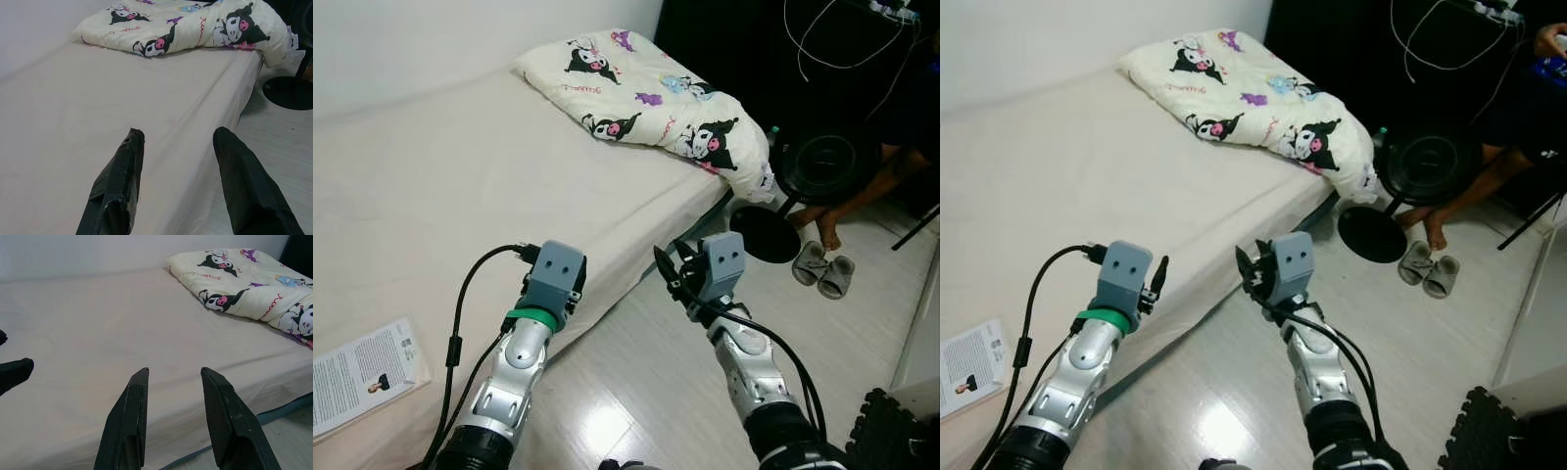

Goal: Clean up the room

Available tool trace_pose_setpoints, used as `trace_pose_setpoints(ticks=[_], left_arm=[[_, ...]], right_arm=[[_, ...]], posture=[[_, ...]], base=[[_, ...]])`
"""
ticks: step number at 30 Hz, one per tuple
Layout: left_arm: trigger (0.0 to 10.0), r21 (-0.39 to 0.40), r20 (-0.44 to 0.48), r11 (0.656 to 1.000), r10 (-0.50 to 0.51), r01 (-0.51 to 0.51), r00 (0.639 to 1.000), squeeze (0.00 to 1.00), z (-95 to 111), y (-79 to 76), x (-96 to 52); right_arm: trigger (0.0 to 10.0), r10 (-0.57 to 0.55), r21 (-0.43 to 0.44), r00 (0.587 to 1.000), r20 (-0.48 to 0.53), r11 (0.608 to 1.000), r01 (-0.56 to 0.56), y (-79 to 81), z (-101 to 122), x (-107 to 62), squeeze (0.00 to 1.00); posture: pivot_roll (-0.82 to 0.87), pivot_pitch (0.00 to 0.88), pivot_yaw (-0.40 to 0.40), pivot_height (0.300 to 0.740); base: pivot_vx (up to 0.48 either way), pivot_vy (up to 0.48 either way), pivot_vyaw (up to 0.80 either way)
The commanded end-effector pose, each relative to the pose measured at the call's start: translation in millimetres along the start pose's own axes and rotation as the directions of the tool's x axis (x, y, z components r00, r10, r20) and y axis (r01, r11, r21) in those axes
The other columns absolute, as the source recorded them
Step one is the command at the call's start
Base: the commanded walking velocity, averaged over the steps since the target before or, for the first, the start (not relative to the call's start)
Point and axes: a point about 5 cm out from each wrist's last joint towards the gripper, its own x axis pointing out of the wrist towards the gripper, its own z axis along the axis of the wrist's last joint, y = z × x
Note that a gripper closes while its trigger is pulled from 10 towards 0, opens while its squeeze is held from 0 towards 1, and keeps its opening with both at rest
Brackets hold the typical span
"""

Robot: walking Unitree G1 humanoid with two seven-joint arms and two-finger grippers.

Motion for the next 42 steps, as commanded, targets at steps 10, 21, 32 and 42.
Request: trace_pose_setpoints(ticks=[10,21,32,42], left_arm=[[10.0,0.025,0.02,1.0,-0.016,0.015,1.0,0.0,0.4,-3.9,-2.9],[10.0,0.025,0.027,1.0,-0.006,0.006,1.0,0.0,0.8,-3.6,-2.7],[10.0,0.026,0.028,1.0,-0.005,0.004,1.0,0.0,0.9,-3.3,-1.6],[10.0,0.025,0.027,1.0,-0.004,0.004,1.0,0.0,1.0,-3.2,-1.4]], right_arm=[[10.0,-0.009,-0.002,1.0,0.0,1.0,0.009,-1.8,-1.9,-4.1,0.0],[10.0,-0.012,-0.006,1.0,-0.003,1.0,0.012,-3.1,-1.7,-3.9,0.0],[10.0,-0.015,-0.005,1.0,-0.002,1.0,0.015,-3.6,-1.3,-3.8,0.0],[10.0,-0.016,-0.004,1.0,-0.003,1.0,0.016,-3.5,-1.3,-3.7,0.0]], posture=[[-0.01,0.03,-0.067,0.723],[-0.01,0.03,-0.069,0.723],[-0.01,0.03,-0.068,0.723],[-0.01,0.029,-0.067,0.723]], base=[[0.0,-0.107,0.0],[0.0,-0.418,0.0],[0.0,-0.418,0.0],[0.0,-0.417,0.0]])
